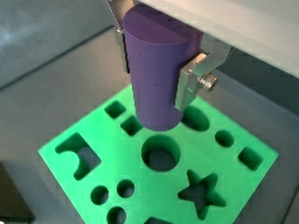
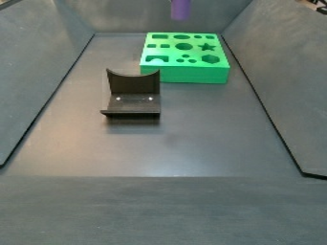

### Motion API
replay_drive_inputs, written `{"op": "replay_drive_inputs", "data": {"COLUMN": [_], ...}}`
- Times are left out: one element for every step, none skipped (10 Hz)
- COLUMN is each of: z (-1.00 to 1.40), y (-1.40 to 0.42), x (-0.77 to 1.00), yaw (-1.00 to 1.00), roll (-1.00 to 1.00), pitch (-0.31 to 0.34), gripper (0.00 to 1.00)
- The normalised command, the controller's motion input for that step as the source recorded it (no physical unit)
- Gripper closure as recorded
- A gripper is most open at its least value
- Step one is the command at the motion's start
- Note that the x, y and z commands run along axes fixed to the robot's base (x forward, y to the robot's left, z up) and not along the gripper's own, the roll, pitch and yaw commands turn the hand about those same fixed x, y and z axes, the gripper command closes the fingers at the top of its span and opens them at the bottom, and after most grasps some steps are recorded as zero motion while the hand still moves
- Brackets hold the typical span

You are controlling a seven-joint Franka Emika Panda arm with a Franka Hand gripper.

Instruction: Insert the round object.

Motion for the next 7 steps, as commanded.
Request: {"op": "replay_drive_inputs", "data": {"z": [-0.69, -0.64, -0.47, -0.3, -0.27, -0.26, -0.24], "y": [0.23, 0.2, 0.11, 0.01, 0.0, 0.01, 0.03], "x": [0.05, 0.0, -0.08, -0.11, -0.09, -0.12, -0.22], "yaw": [0.07, 0.03, 0.0, 0.0, 0.0, 0.0, 0.0], "roll": [0.01, 0.04, 0.0, -0.04, -0.05, -0.02, 0.0], "pitch": [-0.02, -0.02, -0.041, -0.077, -0.06, -0.054, -0.066], "gripper": [1.0, 1.0, 1.0, 1.0, 1.0, 1.0, 1.0]}}
